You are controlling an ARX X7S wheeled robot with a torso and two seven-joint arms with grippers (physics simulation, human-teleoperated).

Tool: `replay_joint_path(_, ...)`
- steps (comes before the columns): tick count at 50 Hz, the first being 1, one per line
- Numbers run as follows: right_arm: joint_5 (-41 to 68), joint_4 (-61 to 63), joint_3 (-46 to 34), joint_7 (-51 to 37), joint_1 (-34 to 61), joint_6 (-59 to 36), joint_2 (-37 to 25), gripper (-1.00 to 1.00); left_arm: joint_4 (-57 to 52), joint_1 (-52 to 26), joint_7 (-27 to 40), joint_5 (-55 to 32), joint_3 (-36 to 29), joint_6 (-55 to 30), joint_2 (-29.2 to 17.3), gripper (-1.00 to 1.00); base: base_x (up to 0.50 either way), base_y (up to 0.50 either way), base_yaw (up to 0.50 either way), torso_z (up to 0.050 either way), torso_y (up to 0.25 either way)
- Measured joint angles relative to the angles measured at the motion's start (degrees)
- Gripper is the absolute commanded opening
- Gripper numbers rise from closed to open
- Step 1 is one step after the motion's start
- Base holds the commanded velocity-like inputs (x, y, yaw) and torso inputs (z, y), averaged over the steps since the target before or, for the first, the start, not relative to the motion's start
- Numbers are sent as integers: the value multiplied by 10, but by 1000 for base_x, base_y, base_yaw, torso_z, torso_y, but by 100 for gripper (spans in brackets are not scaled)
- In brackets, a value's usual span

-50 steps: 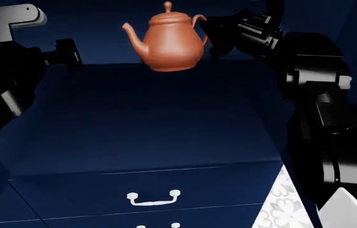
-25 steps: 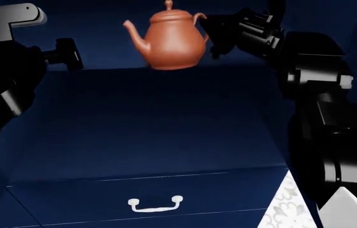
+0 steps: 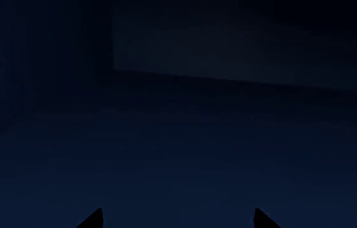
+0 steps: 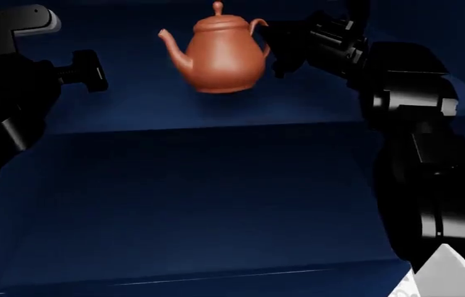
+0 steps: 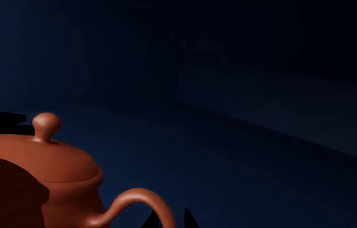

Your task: Pick the teapot from the counter and place it in the cabinet.

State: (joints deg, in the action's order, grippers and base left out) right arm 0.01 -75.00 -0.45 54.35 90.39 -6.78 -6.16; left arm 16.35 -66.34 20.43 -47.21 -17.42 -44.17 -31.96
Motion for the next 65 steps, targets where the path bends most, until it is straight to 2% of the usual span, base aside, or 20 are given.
replay_joint_path(14,-2,0,-4,-3,2,3,1,-100,-11,0,-3,11,-6,15,-3,100,0,0,0,0,0)
replay_joint_path(24,-7,0,-25,-24,9,27,5,-100,-46,-15,-22,69,-39,69,-19,100,0,0,0,0,0)
replay_joint_path(46,-13,0,-164,-92,15,133,6,-100,-99,-86,-47,148,-90,85,-56,100,0,0,0,0,0)
replay_joint_path(65,-1,5,-208,-111,-5,115,0,-100,-101,-96,-53,156,-97,89,-57,100,0,0,0,0,0)
